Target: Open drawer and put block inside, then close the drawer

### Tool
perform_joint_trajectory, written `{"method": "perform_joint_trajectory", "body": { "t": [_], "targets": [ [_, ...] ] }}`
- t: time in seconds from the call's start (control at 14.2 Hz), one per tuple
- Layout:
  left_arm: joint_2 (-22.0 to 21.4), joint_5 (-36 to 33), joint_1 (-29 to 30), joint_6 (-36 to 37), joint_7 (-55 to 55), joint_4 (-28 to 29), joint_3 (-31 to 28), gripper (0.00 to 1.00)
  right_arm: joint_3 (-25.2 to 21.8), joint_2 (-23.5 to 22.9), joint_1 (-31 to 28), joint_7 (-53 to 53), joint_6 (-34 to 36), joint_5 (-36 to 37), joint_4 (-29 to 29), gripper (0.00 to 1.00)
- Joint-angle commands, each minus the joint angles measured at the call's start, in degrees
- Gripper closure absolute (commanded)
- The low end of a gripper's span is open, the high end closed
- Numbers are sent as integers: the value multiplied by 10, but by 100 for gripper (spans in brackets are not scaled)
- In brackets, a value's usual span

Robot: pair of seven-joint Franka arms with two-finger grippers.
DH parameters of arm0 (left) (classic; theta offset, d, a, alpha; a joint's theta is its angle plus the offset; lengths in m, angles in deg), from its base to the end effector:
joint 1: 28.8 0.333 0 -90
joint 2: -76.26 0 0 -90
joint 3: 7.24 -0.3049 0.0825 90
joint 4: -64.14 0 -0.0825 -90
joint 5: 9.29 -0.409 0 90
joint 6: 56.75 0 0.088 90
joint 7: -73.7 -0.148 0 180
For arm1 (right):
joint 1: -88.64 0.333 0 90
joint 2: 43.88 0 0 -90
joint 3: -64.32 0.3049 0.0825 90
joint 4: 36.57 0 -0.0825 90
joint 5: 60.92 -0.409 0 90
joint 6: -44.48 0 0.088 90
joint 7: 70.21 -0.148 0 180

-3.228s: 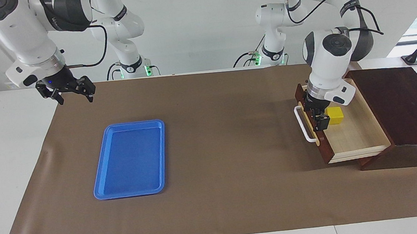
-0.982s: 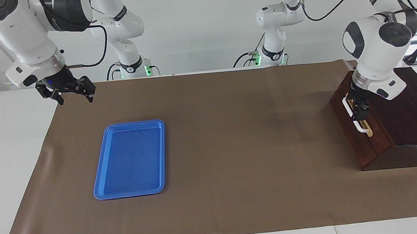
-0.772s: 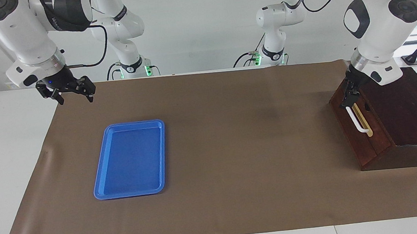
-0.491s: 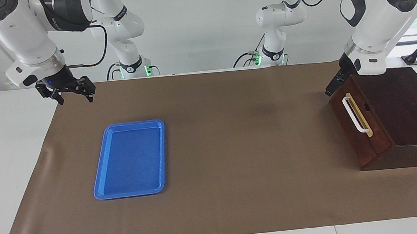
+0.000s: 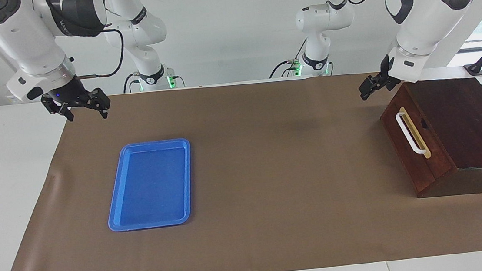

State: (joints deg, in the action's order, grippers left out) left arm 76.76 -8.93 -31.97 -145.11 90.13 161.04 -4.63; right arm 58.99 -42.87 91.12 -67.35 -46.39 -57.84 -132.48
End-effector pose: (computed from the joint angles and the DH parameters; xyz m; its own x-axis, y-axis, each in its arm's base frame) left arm 0.5621 -0.0578 0.5063 0.9707 0.1858 -0.1526 0.1821 -0.9825 -0.0381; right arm 0.5680 -0.0365 0.5329 0.9973 0.0012 -0.0729 0.0047 -0.9988 0.0483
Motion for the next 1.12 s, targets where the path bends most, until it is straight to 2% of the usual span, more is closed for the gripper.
{"method": "perform_joint_trajectory", "body": {
  "t": [0.0,0.14,0.28,1.05],
  "targets": [
    [1,8,4,12,-20,-5,3,0,6,13,-6,11,1,8,-13,0],
    [-1,4,8,46,-57,-27,5,0,6,13,-6,11,1,8,-13,0],
    [0,5,8,22,-89,-25,1,0,6,13,-6,11,1,8,-13,0],
    [3,5,8,-12,-96,-29,-5,0,6,13,-6,11,1,8,-13,0]
  ]
}}
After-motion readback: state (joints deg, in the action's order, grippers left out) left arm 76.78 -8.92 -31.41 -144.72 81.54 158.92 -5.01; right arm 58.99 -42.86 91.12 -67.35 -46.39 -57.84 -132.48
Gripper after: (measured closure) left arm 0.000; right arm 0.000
